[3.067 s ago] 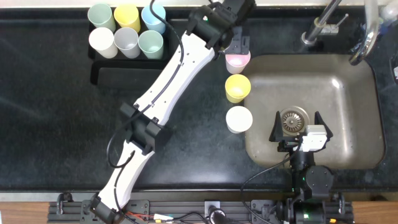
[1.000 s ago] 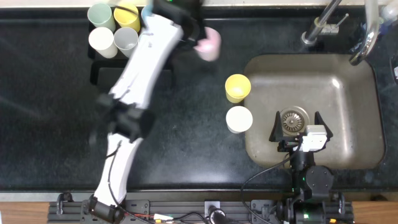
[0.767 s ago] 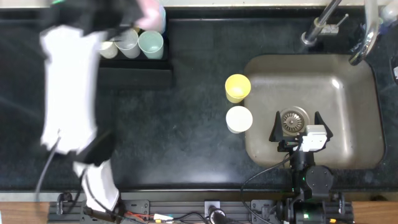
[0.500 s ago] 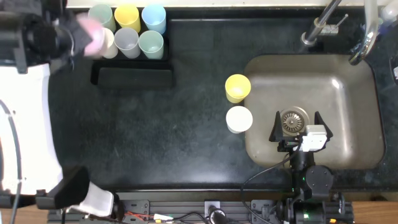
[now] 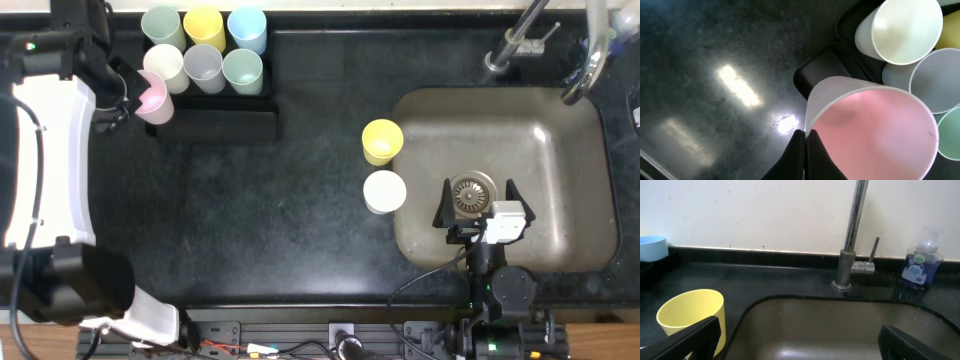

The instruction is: Store Cups

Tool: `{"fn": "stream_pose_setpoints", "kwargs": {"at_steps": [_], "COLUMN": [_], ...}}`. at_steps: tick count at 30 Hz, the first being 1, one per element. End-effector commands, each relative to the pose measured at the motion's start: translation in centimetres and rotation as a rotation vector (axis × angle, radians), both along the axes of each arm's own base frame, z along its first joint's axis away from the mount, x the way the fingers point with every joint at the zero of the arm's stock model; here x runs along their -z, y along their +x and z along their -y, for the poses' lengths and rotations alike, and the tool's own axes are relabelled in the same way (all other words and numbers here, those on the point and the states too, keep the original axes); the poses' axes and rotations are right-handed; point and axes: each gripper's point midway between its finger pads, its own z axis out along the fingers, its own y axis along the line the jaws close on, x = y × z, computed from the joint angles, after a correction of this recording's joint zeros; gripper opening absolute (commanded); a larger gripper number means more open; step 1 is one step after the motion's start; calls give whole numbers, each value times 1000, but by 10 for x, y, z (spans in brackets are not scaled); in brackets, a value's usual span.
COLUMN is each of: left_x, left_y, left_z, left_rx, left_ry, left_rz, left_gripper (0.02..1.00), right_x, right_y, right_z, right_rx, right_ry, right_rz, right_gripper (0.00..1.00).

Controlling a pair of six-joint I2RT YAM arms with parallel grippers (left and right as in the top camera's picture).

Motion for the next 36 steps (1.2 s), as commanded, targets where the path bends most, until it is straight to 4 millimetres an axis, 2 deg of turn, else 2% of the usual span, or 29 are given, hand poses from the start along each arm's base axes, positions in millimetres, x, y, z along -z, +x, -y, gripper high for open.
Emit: {"fn": "stream_pose_setpoints", "kwargs": {"at_steps": [1,12,20,23,27,36], "left_x": [25,59,76,93,100,103], "left_y": [14,28,17,25,37,18], "left_z": [4,2,-6,-1,2,1], "left_rx": [21,7,-62,-54,-45,-55], "left_ry": [-42,-49,-63,-97,-119,-105], "left_rz": [-36,-86,-135,-101,-51,-129], "left_gripper": [36,36,36,36,36,38], "right_x": [4,4,4,4,4,4], "right_y": [0,0,0,0,0,0], "right_z": [1,1,1,1,1,1], "right_rx": [1,1,1,1,1,1], "right_ry": [-3,-3,-3,-3,-3,-3], "right_rz": [-3,-3,-3,-3,-3,-3], "right_gripper": [998,998,998,998,998,998]}}
